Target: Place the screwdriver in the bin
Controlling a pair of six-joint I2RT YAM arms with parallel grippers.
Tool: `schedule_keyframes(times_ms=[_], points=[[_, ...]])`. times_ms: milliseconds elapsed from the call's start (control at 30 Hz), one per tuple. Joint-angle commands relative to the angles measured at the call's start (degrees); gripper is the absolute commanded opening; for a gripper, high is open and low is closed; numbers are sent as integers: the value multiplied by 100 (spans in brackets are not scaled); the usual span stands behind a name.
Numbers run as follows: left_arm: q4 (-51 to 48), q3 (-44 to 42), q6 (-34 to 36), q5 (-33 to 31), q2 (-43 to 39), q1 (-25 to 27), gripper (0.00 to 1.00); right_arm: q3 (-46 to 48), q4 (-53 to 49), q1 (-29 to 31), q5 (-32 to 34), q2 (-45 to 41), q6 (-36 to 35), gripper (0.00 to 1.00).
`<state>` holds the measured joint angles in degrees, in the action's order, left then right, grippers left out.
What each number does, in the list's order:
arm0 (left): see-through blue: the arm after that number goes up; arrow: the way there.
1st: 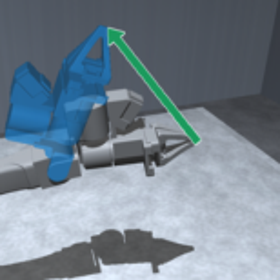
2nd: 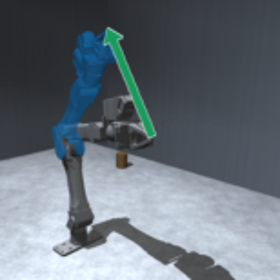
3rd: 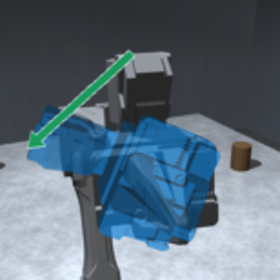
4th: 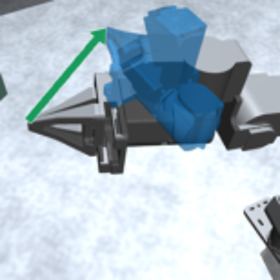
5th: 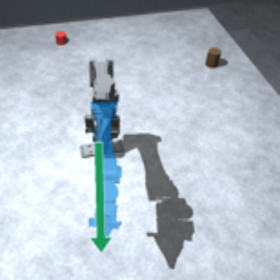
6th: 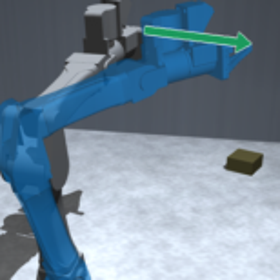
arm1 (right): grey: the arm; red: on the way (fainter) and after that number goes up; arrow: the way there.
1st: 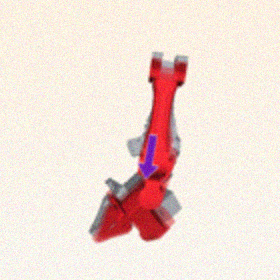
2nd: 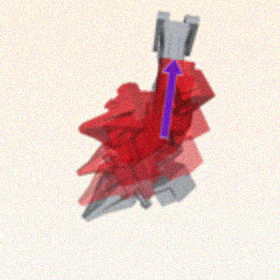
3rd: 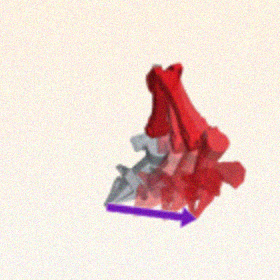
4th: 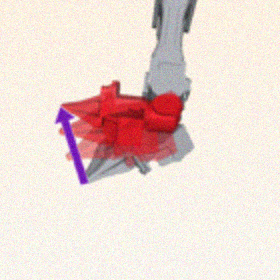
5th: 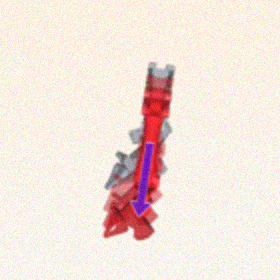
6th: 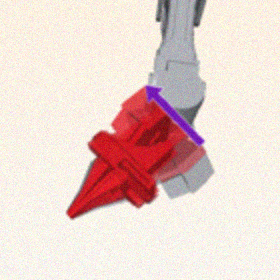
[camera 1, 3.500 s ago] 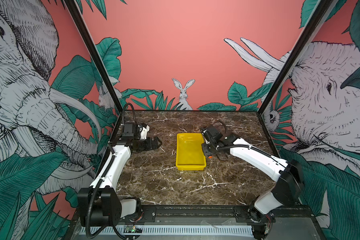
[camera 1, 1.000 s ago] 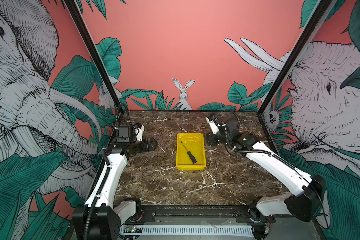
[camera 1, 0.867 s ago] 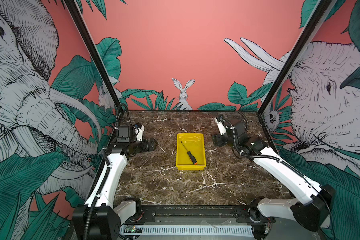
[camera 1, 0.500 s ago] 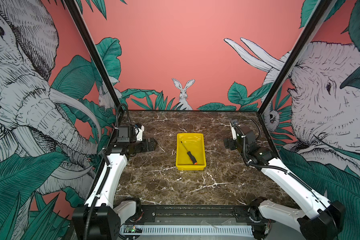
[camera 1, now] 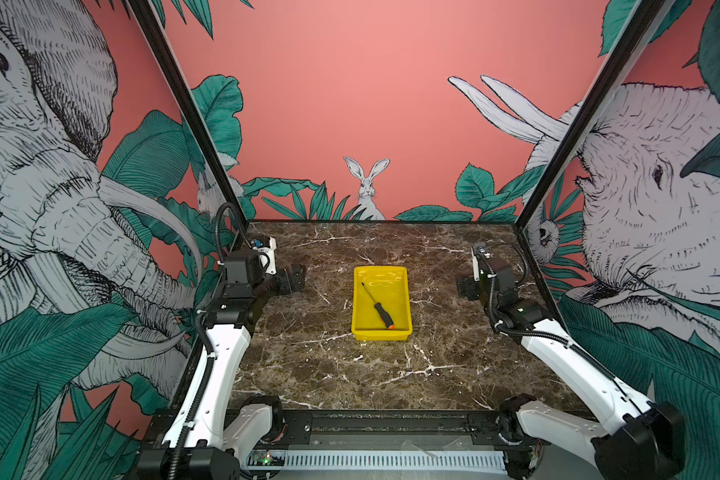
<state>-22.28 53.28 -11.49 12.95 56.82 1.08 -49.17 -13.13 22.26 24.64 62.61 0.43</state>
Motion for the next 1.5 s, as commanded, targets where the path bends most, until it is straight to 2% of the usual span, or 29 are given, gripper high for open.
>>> schedule_keyframes(times_ms=[0, 167, 333, 400, 533, 667, 767, 1067, 1133, 1200, 1333, 1400, 1467], points=[[1465, -573, 200, -736, -152, -26, 100, 75, 292, -109, -306, 30, 72, 99], [2880, -1606, 1009, -1326, -62, -19, 100, 515, 924, -147, 461, 9, -373, 99], [5431, -3077, 1466, -1490, 363, -21, 100, 1119, 1784, -229, 550, 138, -761, 99], [5992, -3340, 1540, -1471, 644, -29, 100, 1186, 1796, -225, 470, 292, -852, 99], [5831, -3272, 1535, -1265, 1057, -36, 100, 1595, 2540, -270, 283, 523, -1033, 99], [6200, -3476, 1593, -1292, 1197, -21, 100, 2608, 4990, -533, -149, 834, -1329, 99], [6415, -3634, 1745, -1338, 1316, -12, 100, 2636, 4962, -715, -277, 1041, -1375, 99], [7156, -3772, 1759, -1356, 1730, -20, 100, 3068, 6534, -1073, -1252, 1860, -1065, 99], [7350, -3756, 1776, -1367, 1887, -21, 100, 3080, 6841, -1117, -1294, 2091, -1054, 99], [7563, -3716, 1691, -1386, 2113, -25, 100, 3078, 6722, -1227, -1316, 2032, -908, 99], [8056, -3645, 1659, -1343, 2742, -20, 100, 3220, 7182, -1708, -2213, 2336, -636, 99], [8330, -3631, 1669, -1355, 3071, -24, 100, 3247, 7786, -1842, -2588, 2731, -564, 99], [8675, -3591, 1680, -1352, 3350, -20, 100, 3117, 7064, -1930, -2830, 2487, -584, 99]])
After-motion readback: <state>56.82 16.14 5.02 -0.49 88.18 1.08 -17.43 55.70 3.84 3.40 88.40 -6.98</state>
